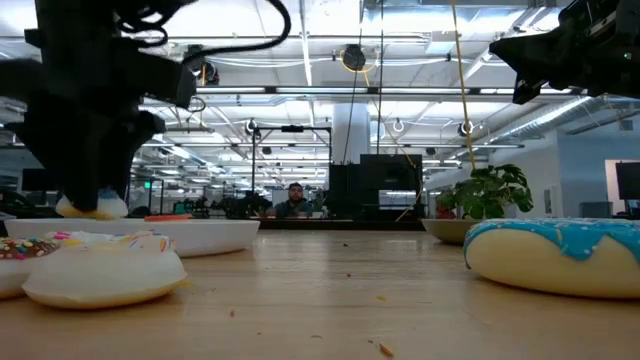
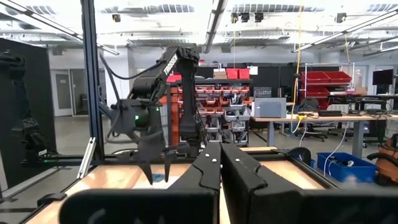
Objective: Pick & Place donuts
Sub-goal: Put the small blue donut on the white plate, then put the small brown donut on the white plate
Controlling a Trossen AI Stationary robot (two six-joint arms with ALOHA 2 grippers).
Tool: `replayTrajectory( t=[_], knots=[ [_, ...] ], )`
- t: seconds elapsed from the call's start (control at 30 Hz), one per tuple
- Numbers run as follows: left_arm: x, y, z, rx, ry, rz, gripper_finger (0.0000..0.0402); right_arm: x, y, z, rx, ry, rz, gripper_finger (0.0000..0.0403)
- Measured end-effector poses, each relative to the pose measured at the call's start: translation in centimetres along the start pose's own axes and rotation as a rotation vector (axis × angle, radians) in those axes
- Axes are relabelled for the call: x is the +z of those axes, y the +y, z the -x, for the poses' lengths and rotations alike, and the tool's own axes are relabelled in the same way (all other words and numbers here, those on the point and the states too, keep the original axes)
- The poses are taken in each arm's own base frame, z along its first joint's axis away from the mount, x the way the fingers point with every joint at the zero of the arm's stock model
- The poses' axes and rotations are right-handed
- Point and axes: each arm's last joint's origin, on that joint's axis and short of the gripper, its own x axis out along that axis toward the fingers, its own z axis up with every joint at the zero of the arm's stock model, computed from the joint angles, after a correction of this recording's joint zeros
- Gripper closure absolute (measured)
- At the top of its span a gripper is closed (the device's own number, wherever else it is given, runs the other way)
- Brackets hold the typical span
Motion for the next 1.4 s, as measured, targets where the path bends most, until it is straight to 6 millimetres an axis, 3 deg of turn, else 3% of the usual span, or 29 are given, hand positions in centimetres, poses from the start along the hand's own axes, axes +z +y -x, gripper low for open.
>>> replayTrajectory(
  t=[0.43, 0.8, 0.97, 1.2, 1.4],
  knots=[
    [0.3, 0.1, -2.0, 0.031, 0.073, 0.060, 0.0207, 0.0, 0.0, 0.0, 0.002, 0.003, -0.007, 0.0403],
    [0.4, 0.2, -2.0, 0.009, 0.083, 0.085, 0.0059, 0.0, 0.0, 0.0, 0.003, 0.004, -0.008, 0.0403],
    [0.4, 0.4, -1.9, 0.011, 0.078, 0.094, 0.0020, 0.0, 0.0, 0.0, 0.003, 0.003, -0.008, 0.0403],
    [1.6, -0.4, -0.4, -0.035, 0.040, 0.064, 0.0025, 0.0, 0.0, 0.0, 0.003, 0.004, -0.008, 0.0403],
    [3.5, -0.6, 3.9, -0.011, 0.037, 0.087, 0.0069, 0.0, 0.0, 0.0, 0.003, 0.003, -0.004, 0.0403]
  ],
)
